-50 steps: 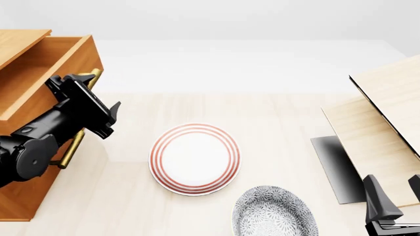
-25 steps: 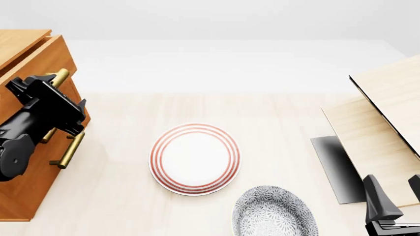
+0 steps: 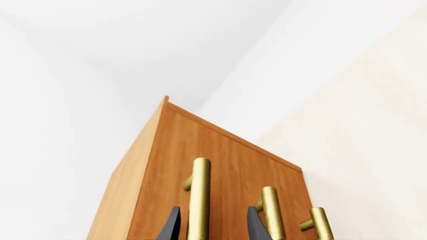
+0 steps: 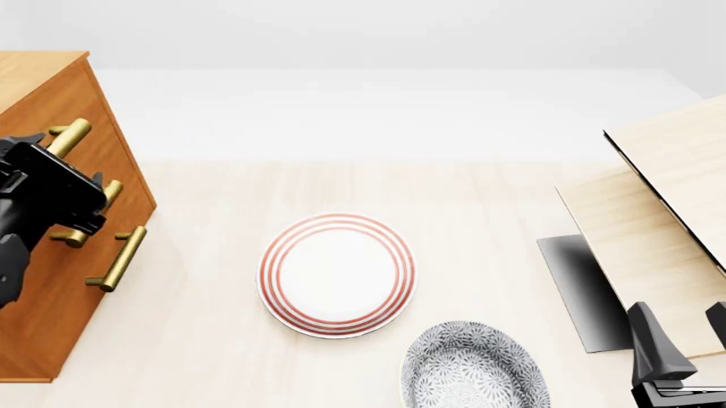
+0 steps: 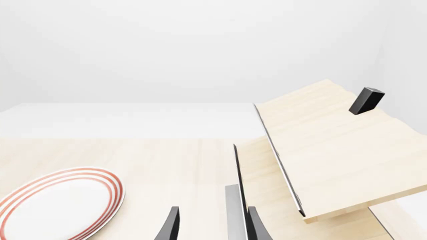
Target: Close the top drawer of the cabinet.
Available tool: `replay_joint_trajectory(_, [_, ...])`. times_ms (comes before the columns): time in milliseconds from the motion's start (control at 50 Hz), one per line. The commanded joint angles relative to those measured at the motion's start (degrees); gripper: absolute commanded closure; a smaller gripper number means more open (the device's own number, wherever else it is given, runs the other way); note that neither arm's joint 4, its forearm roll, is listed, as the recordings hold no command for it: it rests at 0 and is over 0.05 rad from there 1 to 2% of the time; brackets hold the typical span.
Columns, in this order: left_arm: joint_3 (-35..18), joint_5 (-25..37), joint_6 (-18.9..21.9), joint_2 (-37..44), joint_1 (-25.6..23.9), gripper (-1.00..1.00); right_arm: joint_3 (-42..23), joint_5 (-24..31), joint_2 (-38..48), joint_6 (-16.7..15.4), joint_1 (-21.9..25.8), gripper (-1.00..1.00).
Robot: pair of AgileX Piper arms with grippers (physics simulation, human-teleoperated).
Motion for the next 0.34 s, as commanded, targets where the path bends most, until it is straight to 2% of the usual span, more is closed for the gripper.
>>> replay_joint_trajectory(20, [0.65,-2.1,0.62,3.41,5.07,-1.0,0.0,0.0,0.0,0.0,0.0,-1.0])
replay_joint_trajectory(340, [1.47,-2.48,0.56,2.86,3.19,-1.0,0.0,0.0,0.0,0.0,0.0,-1.0])
